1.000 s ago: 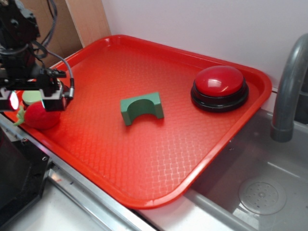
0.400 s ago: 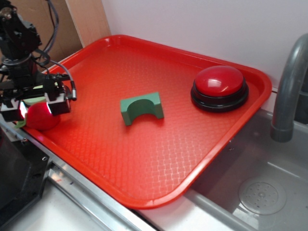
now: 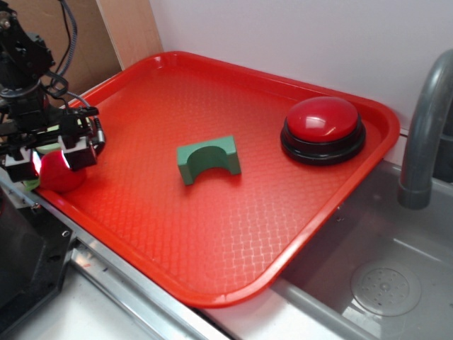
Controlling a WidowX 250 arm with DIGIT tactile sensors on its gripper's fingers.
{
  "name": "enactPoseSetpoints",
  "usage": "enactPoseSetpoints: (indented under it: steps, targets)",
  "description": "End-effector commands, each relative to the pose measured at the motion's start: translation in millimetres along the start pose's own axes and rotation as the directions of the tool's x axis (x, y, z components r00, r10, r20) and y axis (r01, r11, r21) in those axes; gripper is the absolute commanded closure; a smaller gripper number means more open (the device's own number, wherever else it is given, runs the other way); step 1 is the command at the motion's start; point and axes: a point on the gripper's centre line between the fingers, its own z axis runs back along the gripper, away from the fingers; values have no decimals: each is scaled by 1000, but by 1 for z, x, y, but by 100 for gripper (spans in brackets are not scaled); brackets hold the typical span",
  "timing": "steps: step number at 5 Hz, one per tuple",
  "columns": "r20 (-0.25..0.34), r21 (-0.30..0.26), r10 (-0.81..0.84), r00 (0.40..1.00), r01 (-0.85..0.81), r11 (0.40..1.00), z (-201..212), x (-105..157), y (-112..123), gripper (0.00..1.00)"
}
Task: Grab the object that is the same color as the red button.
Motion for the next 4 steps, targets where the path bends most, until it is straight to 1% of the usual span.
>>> enactPoseSetpoints:
  steps: [1, 2, 3, 4]
  targets:
    - [-5, -5, -79, 997, 79, 997, -3, 5, -2, 100]
    - [8, 13, -181, 984, 181, 983, 14, 6, -10, 100]
    - [38, -21, -321, 946, 322, 947, 47, 8, -18, 100]
    - [80, -43, -432, 898, 436, 899, 78, 10, -24, 100]
